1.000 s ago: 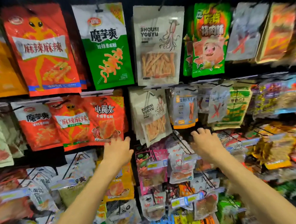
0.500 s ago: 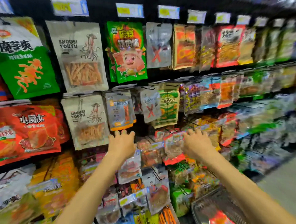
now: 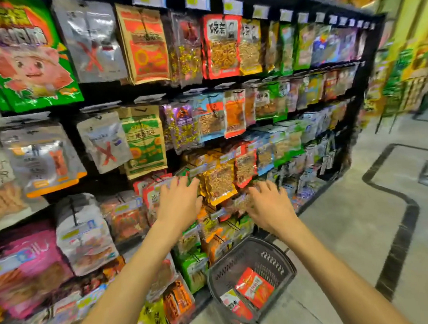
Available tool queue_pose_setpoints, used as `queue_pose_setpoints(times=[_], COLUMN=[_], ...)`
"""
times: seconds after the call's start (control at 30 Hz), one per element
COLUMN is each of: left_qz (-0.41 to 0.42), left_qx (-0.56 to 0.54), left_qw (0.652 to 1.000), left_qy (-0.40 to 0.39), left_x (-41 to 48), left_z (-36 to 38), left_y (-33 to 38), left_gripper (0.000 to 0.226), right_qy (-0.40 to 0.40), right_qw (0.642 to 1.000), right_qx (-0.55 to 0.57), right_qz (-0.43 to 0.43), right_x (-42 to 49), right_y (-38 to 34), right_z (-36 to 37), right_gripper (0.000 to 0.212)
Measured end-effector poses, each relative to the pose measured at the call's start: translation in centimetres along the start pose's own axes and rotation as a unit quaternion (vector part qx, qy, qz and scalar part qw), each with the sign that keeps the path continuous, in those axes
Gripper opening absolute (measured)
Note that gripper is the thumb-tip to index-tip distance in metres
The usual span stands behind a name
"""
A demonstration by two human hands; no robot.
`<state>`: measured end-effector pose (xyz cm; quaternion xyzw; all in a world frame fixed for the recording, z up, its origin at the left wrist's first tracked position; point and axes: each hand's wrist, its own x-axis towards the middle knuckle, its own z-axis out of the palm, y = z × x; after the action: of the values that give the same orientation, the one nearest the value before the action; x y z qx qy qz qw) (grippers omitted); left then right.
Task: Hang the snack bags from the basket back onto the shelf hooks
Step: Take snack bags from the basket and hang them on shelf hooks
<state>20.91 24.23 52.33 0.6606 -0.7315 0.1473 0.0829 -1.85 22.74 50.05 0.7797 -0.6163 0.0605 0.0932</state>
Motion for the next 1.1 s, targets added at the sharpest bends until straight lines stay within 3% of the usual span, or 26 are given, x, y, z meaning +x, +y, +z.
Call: queue_pose_setpoints(times=[0.3, 0.73, 1.1], left_qz=[0.012, -0.031, -0.180], left_qx=[-0.032, -0.048, -0.022], left_qw=[0.998, 0.994, 0.964], left_qy=[-0.049, -0.092, -0.193], left_x=[6.6, 19.0, 22.7], left_z=[6.0, 14.7, 23.3], left_y=[8.1, 16.0, 18.0], left_gripper=[0.050, 0.051, 0.046], right_qy=[-0.031, -0.100, -0.181], right_qw=[0.999, 0.994, 0.967], right_qx=[0.006, 0.004, 0.043], right_qz=[0.025, -0.033, -0.174], right_x=[2.7, 13.9, 23.9], right_y=[8.3, 18.1, 21.2], right_z=[4.9, 13.4, 24.0], right_gripper=[0.057, 0.054, 0.056])
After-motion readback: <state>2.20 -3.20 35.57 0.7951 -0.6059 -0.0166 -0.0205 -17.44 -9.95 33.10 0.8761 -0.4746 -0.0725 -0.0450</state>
